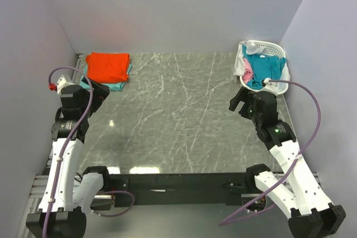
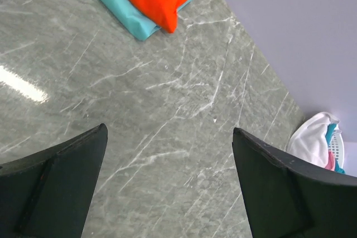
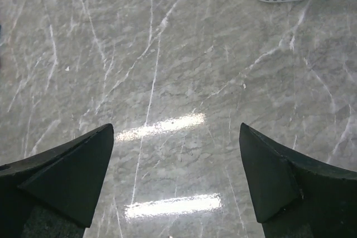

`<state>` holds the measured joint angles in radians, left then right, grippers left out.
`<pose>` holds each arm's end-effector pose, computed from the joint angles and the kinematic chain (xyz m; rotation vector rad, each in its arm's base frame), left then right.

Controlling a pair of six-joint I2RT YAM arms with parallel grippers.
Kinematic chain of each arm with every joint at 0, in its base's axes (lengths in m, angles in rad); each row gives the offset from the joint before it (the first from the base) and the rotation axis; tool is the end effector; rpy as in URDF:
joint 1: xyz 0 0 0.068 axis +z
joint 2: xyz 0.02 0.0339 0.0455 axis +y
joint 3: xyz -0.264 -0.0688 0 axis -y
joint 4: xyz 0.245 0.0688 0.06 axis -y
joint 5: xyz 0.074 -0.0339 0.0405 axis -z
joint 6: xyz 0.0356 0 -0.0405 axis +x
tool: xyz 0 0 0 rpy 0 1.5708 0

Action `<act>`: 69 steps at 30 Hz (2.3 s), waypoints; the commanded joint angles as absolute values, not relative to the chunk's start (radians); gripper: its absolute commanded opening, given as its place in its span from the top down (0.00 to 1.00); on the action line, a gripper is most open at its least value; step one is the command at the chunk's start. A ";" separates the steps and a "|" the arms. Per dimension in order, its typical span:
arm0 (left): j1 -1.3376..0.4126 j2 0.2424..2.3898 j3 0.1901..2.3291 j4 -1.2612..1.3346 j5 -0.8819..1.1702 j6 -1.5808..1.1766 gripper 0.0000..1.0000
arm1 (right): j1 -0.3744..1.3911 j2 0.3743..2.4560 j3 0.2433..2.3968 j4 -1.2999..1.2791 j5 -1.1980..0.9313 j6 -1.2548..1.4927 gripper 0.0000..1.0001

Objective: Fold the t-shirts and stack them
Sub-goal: Grab the tshirt from the pile

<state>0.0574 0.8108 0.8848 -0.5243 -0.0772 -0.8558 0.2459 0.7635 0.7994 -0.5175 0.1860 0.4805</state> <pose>0.1761 0.0129 0.3352 -0.9463 1.8140 -0.4259 0.1651 0.0346 0.3143 0.3550 2.0227 0.2624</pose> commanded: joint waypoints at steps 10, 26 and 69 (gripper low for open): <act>0.058 0.824 0.822 -0.299 -0.032 -0.807 0.00 | 0.235 0.899 0.965 -0.448 0.219 0.560 0.00; 0.060 0.919 0.813 -0.249 0.021 -0.744 0.00 | 0.037 1.406 1.456 -0.598 0.033 0.422 0.07; 0.092 1.132 0.836 -0.227 0.091 -0.719 0.01 | 0.334 2.287 1.856 -0.328 1.008 -0.751 0.07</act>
